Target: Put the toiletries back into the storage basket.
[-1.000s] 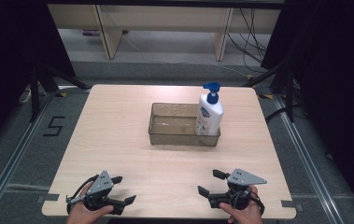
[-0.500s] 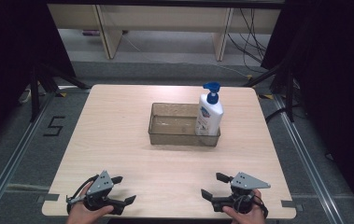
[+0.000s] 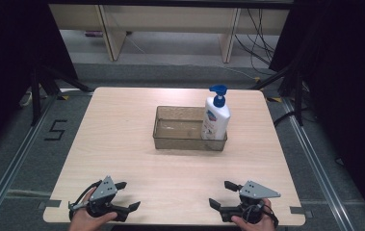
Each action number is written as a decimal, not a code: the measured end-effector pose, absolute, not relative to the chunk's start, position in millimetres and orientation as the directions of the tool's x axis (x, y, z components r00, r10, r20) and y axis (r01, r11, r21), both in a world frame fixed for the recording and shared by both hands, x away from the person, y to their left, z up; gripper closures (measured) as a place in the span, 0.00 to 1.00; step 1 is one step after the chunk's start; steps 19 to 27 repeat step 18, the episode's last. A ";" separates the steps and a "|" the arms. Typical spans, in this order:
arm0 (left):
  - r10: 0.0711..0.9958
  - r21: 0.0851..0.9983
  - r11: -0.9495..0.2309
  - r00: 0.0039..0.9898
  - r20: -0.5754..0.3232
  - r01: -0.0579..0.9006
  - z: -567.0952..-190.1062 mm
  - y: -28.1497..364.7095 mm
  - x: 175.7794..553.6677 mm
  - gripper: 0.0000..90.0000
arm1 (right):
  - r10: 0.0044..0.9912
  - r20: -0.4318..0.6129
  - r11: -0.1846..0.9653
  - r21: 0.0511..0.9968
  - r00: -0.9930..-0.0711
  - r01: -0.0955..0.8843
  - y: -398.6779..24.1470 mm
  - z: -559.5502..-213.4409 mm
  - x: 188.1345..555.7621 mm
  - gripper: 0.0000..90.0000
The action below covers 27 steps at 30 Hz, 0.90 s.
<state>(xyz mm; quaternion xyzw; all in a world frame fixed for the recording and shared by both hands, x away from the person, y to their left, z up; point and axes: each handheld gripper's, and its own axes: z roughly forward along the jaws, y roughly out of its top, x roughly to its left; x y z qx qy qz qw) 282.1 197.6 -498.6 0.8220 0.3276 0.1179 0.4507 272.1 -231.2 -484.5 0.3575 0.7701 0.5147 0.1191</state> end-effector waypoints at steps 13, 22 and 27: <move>0.646 0.827 -0.359 0.755 -0.115 0.433 -499.6 197.0 282.2 0.17 | 0.669 0.179 0.223 0.878 -0.721 0.424 -233.6 -484.9 268.3 0.17; 0.646 0.827 -0.362 0.755 -0.110 0.430 -499.3 197.3 282.3 0.17 | 0.668 0.192 0.207 0.880 -0.719 0.427 -234.1 -485.7 268.4 0.17; 0.646 0.827 -0.362 0.755 -0.110 0.430 -499.3 197.3 282.3 0.17 | 0.668 0.192 0.207 0.880 -0.719 0.427 -234.1 -485.7 268.4 0.17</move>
